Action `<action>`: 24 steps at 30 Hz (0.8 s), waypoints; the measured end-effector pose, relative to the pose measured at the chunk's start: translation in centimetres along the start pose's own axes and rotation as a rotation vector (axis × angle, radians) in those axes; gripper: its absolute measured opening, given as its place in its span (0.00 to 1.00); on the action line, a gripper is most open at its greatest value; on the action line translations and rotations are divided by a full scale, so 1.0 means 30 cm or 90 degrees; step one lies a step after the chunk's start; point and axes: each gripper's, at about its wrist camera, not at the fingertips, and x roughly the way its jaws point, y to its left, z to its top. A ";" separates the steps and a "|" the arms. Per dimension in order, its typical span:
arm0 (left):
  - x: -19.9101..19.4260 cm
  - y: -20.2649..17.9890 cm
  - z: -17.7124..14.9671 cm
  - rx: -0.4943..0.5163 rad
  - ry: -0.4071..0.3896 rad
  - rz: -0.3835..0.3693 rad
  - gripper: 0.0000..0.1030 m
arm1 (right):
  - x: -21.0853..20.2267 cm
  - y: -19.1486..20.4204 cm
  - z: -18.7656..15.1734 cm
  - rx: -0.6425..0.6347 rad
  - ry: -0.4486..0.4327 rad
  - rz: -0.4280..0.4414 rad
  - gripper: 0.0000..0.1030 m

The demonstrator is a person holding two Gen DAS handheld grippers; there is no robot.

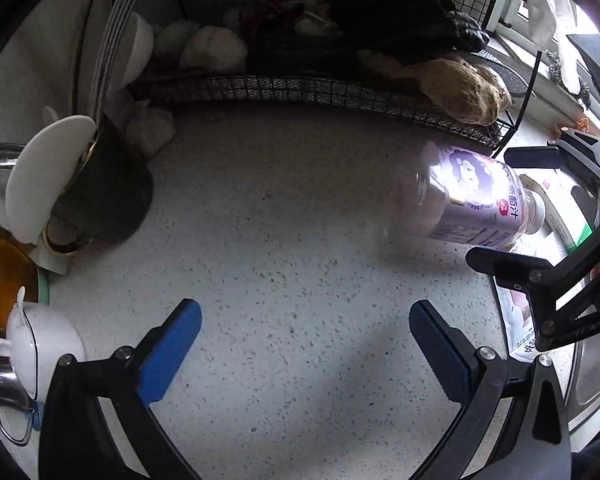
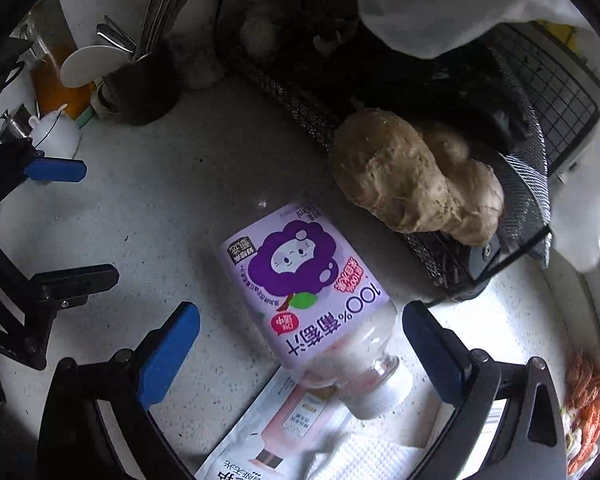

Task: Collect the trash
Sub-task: 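Grasp the purple-labelled juice bottle with the right gripper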

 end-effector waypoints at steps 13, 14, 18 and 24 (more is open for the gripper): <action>0.036 0.000 -0.007 -0.012 0.011 -0.018 1.00 | 0.072 0.110 0.059 -0.145 0.033 0.034 0.86; 0.034 0.005 -0.015 -0.014 0.011 -0.016 1.00 | 0.075 0.121 0.062 -0.151 0.034 0.031 0.86; 0.026 0.022 -0.046 -0.028 0.014 -0.013 1.00 | 0.098 0.174 0.082 -0.164 0.046 0.041 0.85; -0.013 0.036 -0.088 -0.039 0.005 -0.004 1.00 | 0.087 0.246 0.096 -0.158 0.026 0.076 0.79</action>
